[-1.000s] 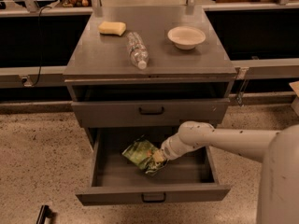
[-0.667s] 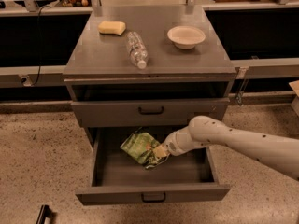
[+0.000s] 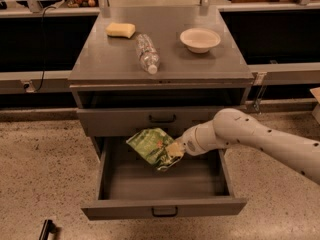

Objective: Pick green jalapeno chip bag from middle drawer and place on counter

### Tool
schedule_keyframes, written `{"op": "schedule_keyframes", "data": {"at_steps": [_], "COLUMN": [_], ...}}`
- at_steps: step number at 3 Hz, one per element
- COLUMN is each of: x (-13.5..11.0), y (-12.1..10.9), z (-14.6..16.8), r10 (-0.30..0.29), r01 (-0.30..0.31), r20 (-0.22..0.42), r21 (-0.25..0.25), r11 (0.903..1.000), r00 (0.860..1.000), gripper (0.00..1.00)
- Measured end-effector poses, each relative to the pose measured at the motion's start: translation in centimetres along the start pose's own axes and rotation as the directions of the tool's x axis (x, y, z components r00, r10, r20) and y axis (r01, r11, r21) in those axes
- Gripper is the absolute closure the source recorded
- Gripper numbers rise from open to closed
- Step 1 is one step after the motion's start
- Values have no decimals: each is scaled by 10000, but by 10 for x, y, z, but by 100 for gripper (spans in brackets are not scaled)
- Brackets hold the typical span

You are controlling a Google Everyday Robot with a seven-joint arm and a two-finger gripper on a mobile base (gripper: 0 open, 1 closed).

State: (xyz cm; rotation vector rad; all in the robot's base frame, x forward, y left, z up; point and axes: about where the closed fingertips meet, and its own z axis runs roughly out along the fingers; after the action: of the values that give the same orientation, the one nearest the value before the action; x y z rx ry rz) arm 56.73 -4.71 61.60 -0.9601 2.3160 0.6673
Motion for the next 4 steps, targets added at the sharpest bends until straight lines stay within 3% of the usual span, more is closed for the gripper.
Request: {"op": "schedule_keyframes", "data": {"at_steps": [1,2,3,4], "x": [-5,-12,-40,-67], "y": [1,0,1,-2], "z": [-4,-15,-65,-145], "r10": [-97,-420,-1030,-1916], "r01": [96,427,1122,2007], "r20": [26,395,1504,2409], "r21": [75,-179,-538,-139], "r11": [9999,9989,9922,9795], "r00": [10000,9983,9832,9514], "gripper": [100,100,100,100]}}
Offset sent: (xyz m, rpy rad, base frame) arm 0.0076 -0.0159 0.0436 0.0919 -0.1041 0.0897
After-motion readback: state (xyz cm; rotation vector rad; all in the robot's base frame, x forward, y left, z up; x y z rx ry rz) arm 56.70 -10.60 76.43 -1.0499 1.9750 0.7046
